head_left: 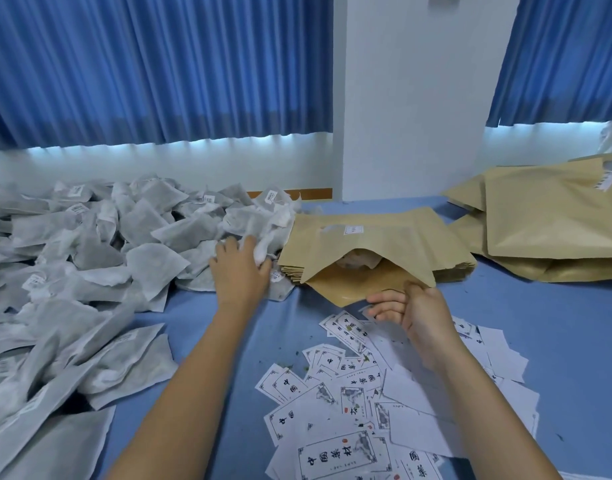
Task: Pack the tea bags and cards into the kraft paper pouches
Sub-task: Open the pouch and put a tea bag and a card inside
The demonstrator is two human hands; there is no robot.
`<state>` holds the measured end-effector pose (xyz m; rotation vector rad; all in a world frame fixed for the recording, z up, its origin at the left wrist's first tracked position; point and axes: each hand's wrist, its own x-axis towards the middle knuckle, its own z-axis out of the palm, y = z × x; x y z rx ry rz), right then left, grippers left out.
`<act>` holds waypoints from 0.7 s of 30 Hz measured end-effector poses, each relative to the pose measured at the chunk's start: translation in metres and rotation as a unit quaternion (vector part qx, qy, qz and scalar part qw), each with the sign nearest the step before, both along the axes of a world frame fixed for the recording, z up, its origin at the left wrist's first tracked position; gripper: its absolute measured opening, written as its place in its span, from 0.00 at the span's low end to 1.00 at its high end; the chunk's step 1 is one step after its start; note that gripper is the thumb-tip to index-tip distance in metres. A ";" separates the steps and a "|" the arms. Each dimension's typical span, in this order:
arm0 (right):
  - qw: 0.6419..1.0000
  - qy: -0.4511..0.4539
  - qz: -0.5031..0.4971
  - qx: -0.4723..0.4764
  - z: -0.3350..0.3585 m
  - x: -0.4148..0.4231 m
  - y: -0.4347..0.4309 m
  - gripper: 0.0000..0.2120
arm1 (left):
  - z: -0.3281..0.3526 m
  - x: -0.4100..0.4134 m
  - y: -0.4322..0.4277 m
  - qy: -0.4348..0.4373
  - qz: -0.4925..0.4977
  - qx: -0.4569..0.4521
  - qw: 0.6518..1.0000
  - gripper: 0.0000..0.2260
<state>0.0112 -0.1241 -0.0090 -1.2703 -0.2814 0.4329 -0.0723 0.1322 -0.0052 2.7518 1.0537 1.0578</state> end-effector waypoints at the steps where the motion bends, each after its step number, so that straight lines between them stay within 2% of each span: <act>1: 1.000 0.000 -0.002 0.001 0.000 -0.001 0.000 0.24 | -0.001 -0.007 -0.009 -0.023 -0.037 0.039 0.998 0.11; 2: 1.000 0.001 -0.006 0.001 0.001 -0.001 0.000 0.24 | -0.003 -0.014 -0.015 -0.031 -0.080 0.064 0.994 0.09; 4: 1.000 0.003 -0.011 -0.002 0.001 -0.002 0.000 0.23 | -0.011 -0.023 -0.026 0.002 -0.152 0.029 0.988 0.11; 7: 1.000 0.006 0.001 -0.011 0.003 -0.005 0.000 0.22 | -0.024 -0.023 -0.034 0.068 -0.198 -0.098 0.973 0.27; 9: 1.000 0.002 0.015 -0.017 0.004 -0.008 0.001 0.21 | -0.025 -0.020 -0.036 0.098 -0.195 -0.126 0.968 0.34; 12: 1.000 0.005 0.021 -0.014 0.004 -0.012 0.001 0.20 | -0.023 -0.016 -0.046 0.081 -0.171 -0.108 0.976 0.26; 14: 1.000 0.008 0.016 -0.007 0.003 -0.011 -0.001 0.18 | -0.020 -0.022 -0.060 -0.006 -0.153 -0.112 0.982 0.24; 16: 1.000 0.011 0.012 -0.007 0.003 -0.009 -0.001 0.17 | -0.017 -0.038 -0.075 -0.129 -0.184 -0.056 0.973 0.25; 18: 1.000 0.008 0.010 -0.009 0.004 -0.010 0.000 0.15 | -0.016 -0.055 -0.086 -0.173 -0.268 0.048 0.947 0.24; 21: 0.999 -0.012 -0.019 -0.023 0.001 -0.013 0.001 0.15 | -0.009 -0.063 -0.111 -0.057 -0.410 0.133 0.901 0.21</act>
